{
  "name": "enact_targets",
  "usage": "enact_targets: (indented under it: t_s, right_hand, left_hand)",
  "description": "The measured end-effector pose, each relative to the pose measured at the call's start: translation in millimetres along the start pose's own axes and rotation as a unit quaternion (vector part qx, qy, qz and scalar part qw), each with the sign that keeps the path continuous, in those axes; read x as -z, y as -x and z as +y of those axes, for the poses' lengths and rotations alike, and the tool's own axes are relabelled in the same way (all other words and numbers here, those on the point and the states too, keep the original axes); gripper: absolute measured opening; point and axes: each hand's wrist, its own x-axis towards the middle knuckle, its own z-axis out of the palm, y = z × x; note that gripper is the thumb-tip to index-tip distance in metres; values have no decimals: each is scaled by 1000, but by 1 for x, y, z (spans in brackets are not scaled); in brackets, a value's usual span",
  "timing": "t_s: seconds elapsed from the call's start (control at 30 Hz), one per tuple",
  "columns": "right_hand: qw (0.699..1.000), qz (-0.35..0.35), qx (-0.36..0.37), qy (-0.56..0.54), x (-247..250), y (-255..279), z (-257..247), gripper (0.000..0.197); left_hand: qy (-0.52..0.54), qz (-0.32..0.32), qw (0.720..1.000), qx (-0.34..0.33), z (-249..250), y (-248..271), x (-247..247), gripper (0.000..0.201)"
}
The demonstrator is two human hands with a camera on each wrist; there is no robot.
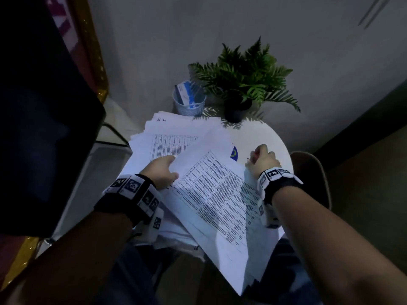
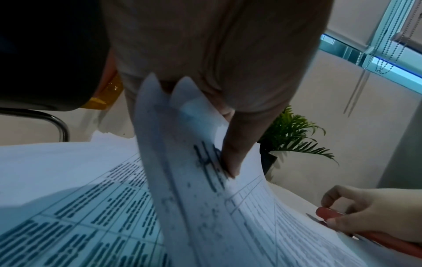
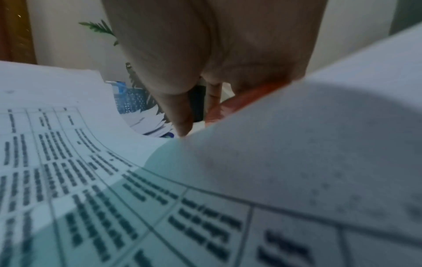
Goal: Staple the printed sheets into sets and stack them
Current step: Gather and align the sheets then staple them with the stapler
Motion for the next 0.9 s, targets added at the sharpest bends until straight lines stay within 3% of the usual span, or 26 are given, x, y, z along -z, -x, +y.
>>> enact_targets:
  t_s: [0.13, 0.23, 0.3, 0.37, 0.43, 0.53, 0.6, 0.73, 0.9]
  right_hand:
    - [995, 59, -3, -74, 13, -10, 4, 36]
    - [975, 159, 14, -153, 48, -11, 2, 31]
    - [966, 190, 45, -171, 73, -6, -5, 31]
    - [962, 151, 79, -213, 90, 6, -15, 31]
    - [965, 62, 97, -236, 90, 19, -25, 37]
    - [977, -32, 112, -179, 60, 32, -38, 38]
    - [981, -73, 131, -125, 32, 37, -43, 38]
    - [979, -95, 180, -28, -12, 42, -50, 37]
    - [978, -59, 198, 31, -32, 40, -58, 34]
  left_hand:
    - [30, 2, 999, 15, 3, -9, -6, 31]
    - [42, -2, 999, 18, 12, -18, -12, 41]
    - [43, -8, 999, 6, 20, -23, -18, 43]
    - [39, -12, 999, -3, 28, -27, -24, 46]
    - [24, -4, 1000, -6, 32, -28, -32, 52]
    - [-27, 39, 999, -20, 31, -27, -44, 69]
    - [-93, 72, 992, -51, 27, -24, -47, 66]
    - [-242, 80, 958, -129, 17, -17, -53, 49]
    - [-241, 1, 963, -124, 16, -15, -57, 43]
